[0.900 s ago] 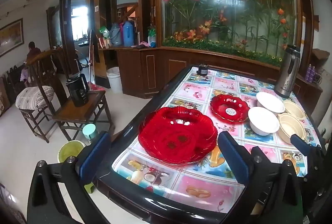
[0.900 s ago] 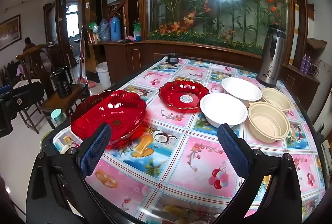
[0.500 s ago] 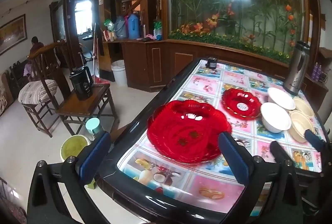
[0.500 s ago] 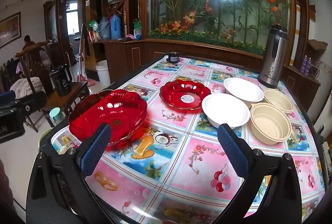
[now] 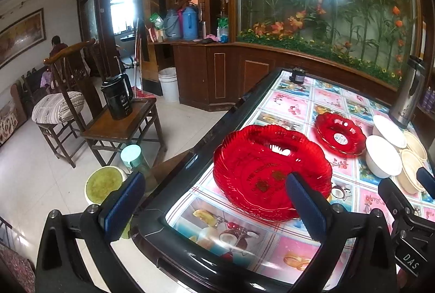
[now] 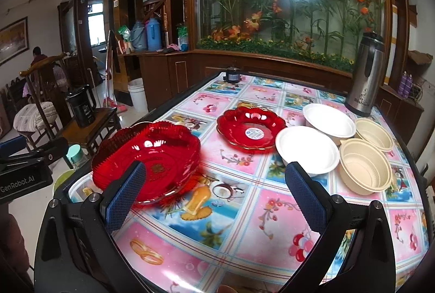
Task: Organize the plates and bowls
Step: 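Move the left gripper to the rim of the large red plate stack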
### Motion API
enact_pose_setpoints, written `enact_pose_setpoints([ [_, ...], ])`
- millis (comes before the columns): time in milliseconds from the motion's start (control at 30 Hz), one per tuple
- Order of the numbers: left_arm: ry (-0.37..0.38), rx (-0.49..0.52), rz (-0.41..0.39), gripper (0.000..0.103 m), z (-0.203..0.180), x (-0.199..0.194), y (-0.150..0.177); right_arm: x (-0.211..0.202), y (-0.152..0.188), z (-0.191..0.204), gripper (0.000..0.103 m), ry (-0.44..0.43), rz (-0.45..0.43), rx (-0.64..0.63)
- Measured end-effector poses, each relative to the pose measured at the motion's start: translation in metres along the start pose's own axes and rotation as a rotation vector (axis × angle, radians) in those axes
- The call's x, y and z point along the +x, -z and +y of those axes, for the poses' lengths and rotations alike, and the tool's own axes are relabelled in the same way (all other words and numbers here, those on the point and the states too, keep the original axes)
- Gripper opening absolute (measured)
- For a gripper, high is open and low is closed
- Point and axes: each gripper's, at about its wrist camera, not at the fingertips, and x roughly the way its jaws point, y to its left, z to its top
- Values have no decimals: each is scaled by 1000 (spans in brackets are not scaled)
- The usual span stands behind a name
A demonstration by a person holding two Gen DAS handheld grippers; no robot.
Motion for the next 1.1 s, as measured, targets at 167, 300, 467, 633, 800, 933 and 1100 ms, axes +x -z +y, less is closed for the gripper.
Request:
enact_pose_setpoints([
  [167,-1,2,6,103,1,2,-1,0,-1,5,103,-4,-8,-8],
  [300,-4,-4,-1,103,3,1,0,-2,-2,4,103,-15,-7,4],
  [467,1,0,-2,103,4,0,-1,-6,-1,2,103,-21,-15,13],
  [633,1,22,-11,103,-1,-7,0,-12,1,-3,103,-33,-25,28],
  [800,3,41,-17,103,-8,-13,2,-18,3,-8,103,-34,-32,35],
  [933,6,54,-20,103,-13,-14,3,-20,3,-11,103,-31,-37,44],
  [1100,7,61,-8,103,-15,-7,4,-14,2,-13,103,-27,-30,58],
])
